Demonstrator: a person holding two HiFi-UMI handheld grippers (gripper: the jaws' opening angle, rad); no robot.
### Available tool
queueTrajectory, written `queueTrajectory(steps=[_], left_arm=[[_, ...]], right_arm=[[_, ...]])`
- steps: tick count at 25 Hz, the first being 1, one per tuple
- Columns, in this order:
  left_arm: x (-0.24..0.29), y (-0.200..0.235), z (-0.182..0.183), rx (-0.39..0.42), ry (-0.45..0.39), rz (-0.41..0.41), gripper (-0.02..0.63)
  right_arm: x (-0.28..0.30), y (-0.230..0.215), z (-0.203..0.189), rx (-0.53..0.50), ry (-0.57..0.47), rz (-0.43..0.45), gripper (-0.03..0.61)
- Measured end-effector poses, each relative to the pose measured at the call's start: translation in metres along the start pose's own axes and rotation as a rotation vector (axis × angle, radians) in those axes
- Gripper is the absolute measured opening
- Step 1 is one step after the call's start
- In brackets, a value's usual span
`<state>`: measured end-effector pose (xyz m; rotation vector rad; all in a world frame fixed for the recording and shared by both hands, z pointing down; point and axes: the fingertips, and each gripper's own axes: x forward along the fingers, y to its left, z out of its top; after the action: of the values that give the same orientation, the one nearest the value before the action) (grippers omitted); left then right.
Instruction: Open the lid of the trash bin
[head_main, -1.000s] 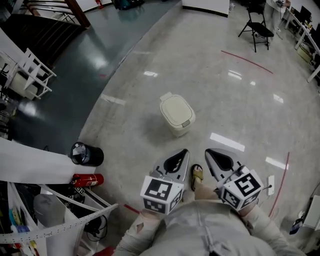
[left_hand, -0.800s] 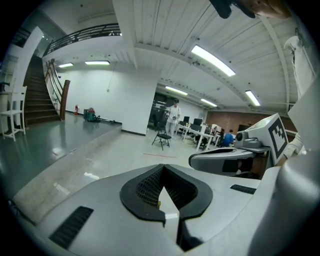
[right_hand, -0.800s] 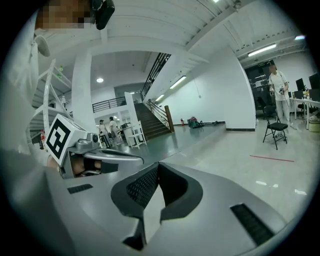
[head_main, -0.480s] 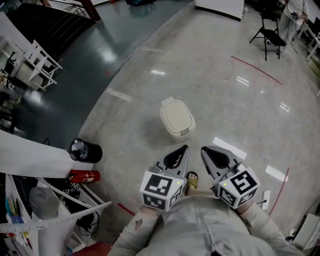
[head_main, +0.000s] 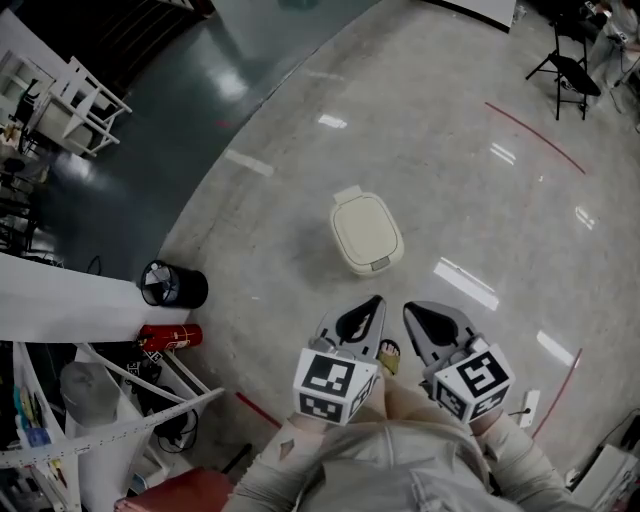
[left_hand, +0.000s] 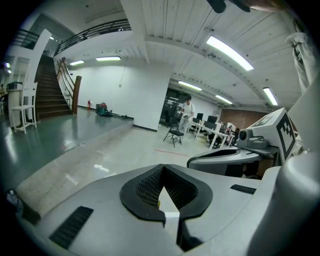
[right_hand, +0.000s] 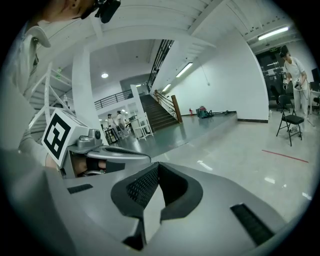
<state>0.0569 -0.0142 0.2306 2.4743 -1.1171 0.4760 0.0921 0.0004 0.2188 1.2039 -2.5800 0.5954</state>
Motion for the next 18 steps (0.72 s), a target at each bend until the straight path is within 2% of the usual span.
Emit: queueTrajectory(steps=[7,11,18], left_arm=[[0.046,0.047,-0.052,-0.086,0.055,-0.005,0.005],[0.077,0.067,-0.085,-0.094,0.089,-0.024,0.005],[0.123,0.084,-0.14,-0.06,0.146,-0.052,0.005]], right_arm=[[0.057,-0.025,-0.049,-0.02,0.104,-0.006,0.005],[0.089,-0.052,-0.077,-0.018,0.126,-0.046,0.005],[0.138,-0.103,-0.133,0.037,0.165,-0.127,0.005]])
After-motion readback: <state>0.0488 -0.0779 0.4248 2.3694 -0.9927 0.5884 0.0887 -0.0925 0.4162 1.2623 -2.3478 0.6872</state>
